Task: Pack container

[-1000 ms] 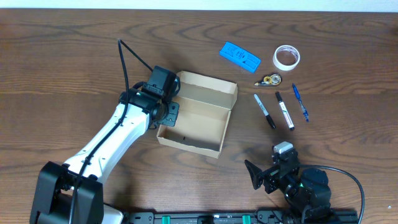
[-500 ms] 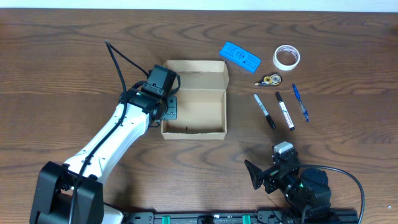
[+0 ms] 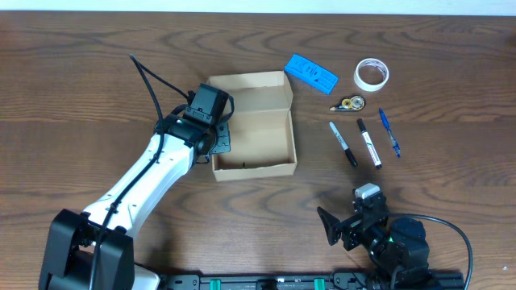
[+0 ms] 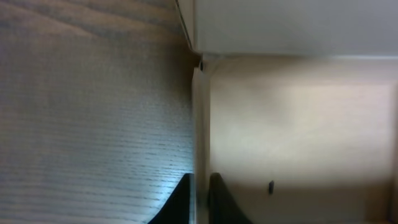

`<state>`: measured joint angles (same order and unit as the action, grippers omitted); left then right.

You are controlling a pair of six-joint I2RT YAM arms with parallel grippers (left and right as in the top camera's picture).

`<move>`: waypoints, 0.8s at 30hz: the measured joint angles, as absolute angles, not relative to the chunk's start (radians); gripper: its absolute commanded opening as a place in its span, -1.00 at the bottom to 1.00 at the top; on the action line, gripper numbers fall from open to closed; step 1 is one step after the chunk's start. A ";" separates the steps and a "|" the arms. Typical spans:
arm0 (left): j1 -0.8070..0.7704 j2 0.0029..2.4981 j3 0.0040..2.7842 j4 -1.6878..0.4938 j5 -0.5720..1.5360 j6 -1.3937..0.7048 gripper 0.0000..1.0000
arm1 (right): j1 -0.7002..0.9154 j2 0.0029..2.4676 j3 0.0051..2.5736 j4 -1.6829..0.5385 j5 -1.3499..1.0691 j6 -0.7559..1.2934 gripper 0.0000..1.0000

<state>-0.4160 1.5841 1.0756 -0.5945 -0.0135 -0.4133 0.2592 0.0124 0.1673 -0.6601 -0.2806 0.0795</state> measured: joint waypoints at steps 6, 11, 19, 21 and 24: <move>-0.416 1.584 1.076 -0.594 -0.009 -0.414 0.62 | 0.259 0.012 0.167 -0.660 -0.281 0.080 0.98; -0.416 1.584 1.076 -0.600 -0.007 -0.407 0.58 | 0.259 0.012 0.167 -0.660 -0.281 0.080 0.99; -0.416 1.554 1.209 -0.770 -0.003 -0.274 0.91 | 0.259 0.012 0.167 -0.660 -0.281 0.080 0.98; -0.416 1.520 1.251 -0.805 -0.004 -0.218 0.91 | 0.259 0.012 0.167 -0.660 -0.281 0.080 0.98; -0.416 1.448 1.299 -0.847 -0.004 -0.123 0.91 | 0.259 0.012 0.167 -0.660 -0.281 0.080 0.99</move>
